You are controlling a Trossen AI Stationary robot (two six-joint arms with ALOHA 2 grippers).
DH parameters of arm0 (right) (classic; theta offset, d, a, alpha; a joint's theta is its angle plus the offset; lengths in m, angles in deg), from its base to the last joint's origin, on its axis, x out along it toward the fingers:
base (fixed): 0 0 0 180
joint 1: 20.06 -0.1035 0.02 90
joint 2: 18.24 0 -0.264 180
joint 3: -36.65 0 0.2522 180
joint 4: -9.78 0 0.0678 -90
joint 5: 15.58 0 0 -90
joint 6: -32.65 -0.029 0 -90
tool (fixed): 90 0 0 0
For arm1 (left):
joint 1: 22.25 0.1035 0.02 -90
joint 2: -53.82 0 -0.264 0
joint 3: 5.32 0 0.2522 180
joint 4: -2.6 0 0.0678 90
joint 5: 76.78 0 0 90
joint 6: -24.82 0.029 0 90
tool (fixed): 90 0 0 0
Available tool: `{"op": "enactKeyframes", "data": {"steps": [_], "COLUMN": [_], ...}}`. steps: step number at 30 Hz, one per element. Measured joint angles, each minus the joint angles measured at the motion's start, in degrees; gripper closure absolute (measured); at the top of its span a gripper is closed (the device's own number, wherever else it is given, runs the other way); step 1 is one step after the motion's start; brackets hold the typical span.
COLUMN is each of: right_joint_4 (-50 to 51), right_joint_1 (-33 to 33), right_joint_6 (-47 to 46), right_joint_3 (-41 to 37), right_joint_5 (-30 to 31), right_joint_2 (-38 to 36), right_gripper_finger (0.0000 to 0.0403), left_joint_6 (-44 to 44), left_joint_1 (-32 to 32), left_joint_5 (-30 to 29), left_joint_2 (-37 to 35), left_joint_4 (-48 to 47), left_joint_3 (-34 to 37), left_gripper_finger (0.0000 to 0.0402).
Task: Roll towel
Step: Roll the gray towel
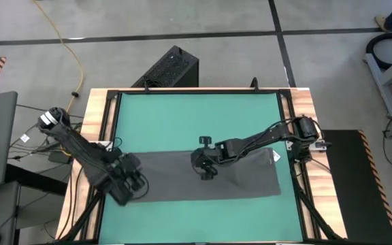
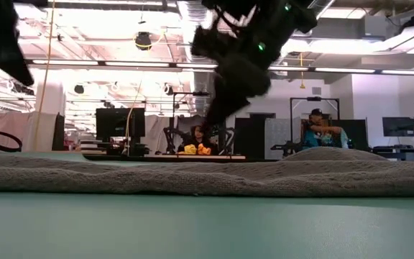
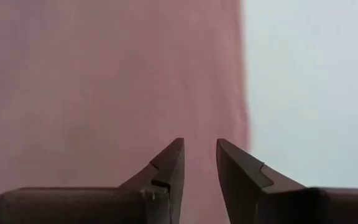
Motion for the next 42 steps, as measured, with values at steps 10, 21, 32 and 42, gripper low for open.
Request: {"op": "enactKeyframes", "data": {"steps": [10, 21, 32, 42], "right_joint_4": [-15.7, -5.6, 3.4, 1.7], "right_joint_1": [0.3, 0.0, -1.1, -8.6], "right_joint_6": [0.8, -3.7, -3.4, -4.3], "right_joint_3": [0.2, 0.1, 0.0, 0.0], "right_joint_5": [-9.5, -1.5, 6.3, 1.0], "right_joint_2": [3.1, 9.4, 3.6, -3.3], "right_gripper_finger": [0.0297, 0.0333, 0.034, 0.0339], "left_joint_6": [5.9, 5.1, 1.9, -2.7], "left_joint_1": [-2.7, -2.0, -2.7, -4.4], "left_joint_5": [-0.4, 9.1, 9.2, 19.0], "left_joint_2": [9.2, 22.9, 24.5, 18.6], "left_joint_4": [21.6, 22.8, 18.3, 14.9], "left_joint_3": [4.1, 4.0, 4.0, 4.3], "left_gripper_finger": [0.0308, 0.0398, 0.0401, 0.0401]}}
